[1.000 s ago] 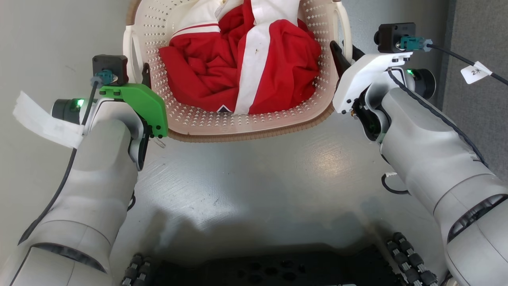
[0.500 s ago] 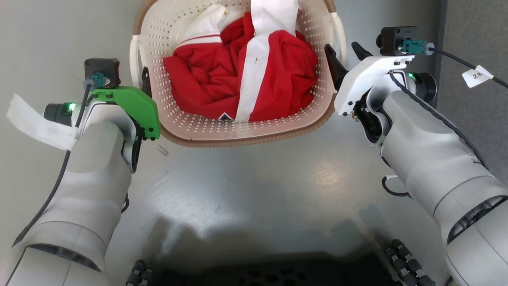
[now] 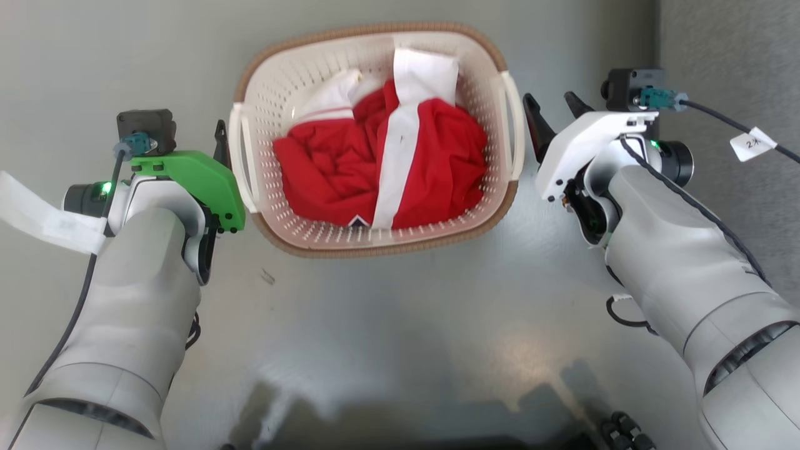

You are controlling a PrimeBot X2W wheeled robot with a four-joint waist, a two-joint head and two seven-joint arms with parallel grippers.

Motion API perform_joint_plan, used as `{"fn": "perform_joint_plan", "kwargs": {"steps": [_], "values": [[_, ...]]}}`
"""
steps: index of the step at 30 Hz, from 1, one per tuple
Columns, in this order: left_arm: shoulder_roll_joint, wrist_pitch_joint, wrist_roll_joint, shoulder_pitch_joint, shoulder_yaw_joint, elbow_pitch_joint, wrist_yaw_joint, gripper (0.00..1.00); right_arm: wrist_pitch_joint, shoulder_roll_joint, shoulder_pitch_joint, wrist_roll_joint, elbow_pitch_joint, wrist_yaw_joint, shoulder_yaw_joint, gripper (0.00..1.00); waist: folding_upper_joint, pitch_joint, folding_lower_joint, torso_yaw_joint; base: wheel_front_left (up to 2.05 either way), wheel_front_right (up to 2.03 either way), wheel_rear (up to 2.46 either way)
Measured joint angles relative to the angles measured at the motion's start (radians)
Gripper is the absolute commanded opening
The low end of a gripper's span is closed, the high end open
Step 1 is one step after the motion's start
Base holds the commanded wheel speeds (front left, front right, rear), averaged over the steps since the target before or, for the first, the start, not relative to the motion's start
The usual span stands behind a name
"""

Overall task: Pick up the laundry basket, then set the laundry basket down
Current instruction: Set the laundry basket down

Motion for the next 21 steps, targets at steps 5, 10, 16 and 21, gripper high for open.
{"fn": "perform_joint_plan", "kwargs": {"steps": [5,10,16,21], "values": [[0.014,-0.002,-0.001,0.016,0.027,-0.072,-0.008,1.00,-0.009,0.000,0.009,0.000,0.006,0.010,-0.004,1.00,0.0000,-0.062,0.0000,-0.001,0.00,0.00,0.00],[0.034,-0.003,-0.003,0.050,0.070,-0.163,-0.010,1.00,-0.014,0.000,0.039,0.000,0.005,0.025,-0.007,1.00,0.0000,-0.125,0.0000,-0.001,0.00,0.00,0.00],[0.048,-0.003,-0.003,0.141,0.121,-0.251,-0.010,1.00,-0.019,0.001,0.074,-0.001,-0.011,0.034,-0.008,1.00,0.0000,-0.201,0.0000,-0.001,0.00,0.00,0.00],[0.065,-0.003,0.005,0.214,0.162,-0.326,-0.010,1.00,-0.019,0.001,0.089,-0.017,-0.072,0.033,-0.037,1.00,0.0000,-0.265,0.0000,-0.003,0.00,0.00,0.00]]}}
